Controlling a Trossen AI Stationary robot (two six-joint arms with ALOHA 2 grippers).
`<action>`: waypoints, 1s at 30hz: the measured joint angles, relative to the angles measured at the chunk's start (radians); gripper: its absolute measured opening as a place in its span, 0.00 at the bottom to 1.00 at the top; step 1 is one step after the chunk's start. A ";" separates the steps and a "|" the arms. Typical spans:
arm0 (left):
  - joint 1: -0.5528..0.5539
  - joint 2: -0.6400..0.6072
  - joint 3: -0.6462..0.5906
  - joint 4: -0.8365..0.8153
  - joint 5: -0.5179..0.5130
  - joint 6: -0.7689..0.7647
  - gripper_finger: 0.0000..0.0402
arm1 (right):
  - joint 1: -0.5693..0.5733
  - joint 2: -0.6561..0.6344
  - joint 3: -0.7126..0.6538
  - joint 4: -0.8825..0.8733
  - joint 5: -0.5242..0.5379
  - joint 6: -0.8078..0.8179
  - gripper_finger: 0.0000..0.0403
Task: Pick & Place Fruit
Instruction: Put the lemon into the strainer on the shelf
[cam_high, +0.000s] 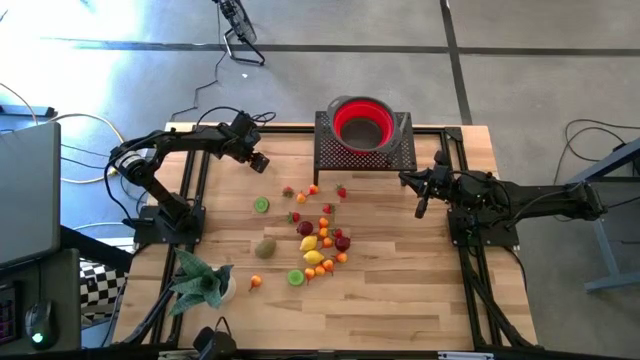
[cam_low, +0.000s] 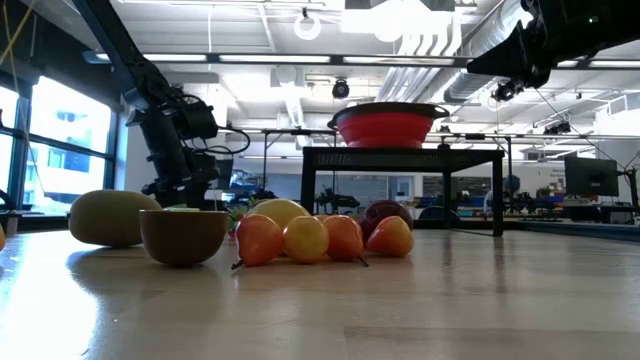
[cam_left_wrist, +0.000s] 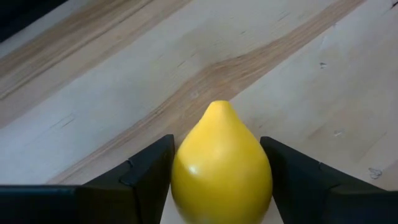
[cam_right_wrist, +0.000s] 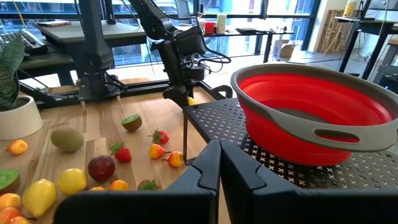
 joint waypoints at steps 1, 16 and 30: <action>0.000 0.000 0.000 0.000 0.000 0.001 0.57 | 0.000 0.000 0.000 0.000 0.000 0.000 0.01; 0.000 0.000 0.000 0.000 -0.011 0.001 0.57 | 0.000 0.000 0.000 0.000 0.000 0.000 0.01; 0.000 0.000 -0.001 0.007 -0.018 -0.001 0.49 | 0.000 0.000 0.000 0.000 0.000 0.000 0.01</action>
